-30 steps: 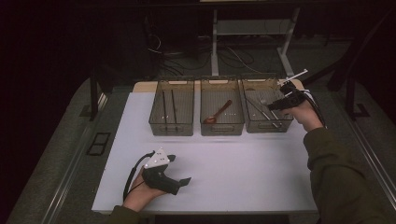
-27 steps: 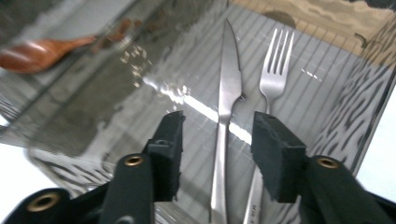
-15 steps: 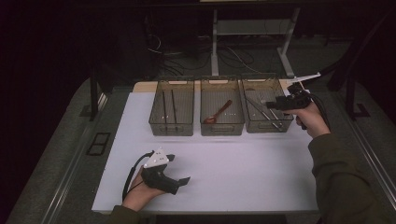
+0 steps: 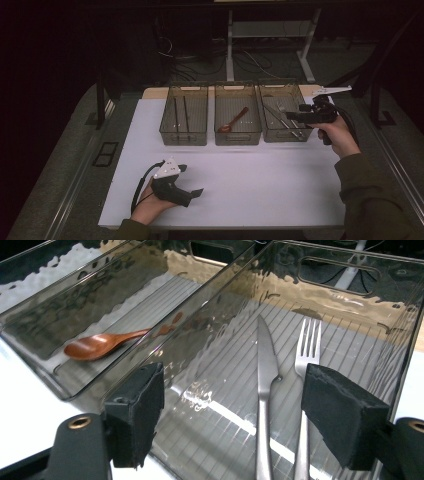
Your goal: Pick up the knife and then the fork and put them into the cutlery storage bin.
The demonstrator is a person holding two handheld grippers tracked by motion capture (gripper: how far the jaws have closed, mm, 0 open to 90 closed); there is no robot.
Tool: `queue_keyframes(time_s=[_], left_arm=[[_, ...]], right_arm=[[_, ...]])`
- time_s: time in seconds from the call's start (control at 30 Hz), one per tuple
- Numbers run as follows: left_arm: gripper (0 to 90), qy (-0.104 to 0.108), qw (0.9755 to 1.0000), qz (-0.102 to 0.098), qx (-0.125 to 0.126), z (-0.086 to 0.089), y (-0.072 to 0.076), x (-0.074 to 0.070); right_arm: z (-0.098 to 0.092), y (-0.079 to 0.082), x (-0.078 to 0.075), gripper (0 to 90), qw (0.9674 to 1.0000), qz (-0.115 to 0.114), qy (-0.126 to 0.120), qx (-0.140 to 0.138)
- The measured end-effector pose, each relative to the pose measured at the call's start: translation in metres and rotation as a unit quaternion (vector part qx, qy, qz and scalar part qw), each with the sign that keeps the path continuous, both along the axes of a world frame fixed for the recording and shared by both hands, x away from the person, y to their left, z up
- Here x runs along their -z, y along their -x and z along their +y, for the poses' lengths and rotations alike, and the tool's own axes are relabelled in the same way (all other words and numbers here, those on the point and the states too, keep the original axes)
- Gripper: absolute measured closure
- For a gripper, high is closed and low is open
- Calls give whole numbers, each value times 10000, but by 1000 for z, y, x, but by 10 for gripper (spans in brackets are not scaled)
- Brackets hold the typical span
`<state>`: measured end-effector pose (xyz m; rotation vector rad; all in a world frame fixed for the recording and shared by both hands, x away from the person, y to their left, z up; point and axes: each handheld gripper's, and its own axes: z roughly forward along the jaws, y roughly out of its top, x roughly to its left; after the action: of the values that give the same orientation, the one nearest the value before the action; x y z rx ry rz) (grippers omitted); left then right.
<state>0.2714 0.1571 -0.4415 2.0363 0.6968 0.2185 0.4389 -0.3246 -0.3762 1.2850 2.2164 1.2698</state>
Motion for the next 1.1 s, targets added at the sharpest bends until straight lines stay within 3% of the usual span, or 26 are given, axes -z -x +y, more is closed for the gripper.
queue_keyframes(time_s=[0.3,0.63,1.1], left_arm=[[0,42,10000,11,37,-2,-2,0],[0,53,10000,-14,44,-1,1,0],[0,54,9999,-41,81,-2,3,-1]], right_arm=[[3,29,3,224,9995,-224,-71,-232],[19,67,1,202,9967,-500,-114,-624],[29,112,28,180,9947,-509,-76,-889]])
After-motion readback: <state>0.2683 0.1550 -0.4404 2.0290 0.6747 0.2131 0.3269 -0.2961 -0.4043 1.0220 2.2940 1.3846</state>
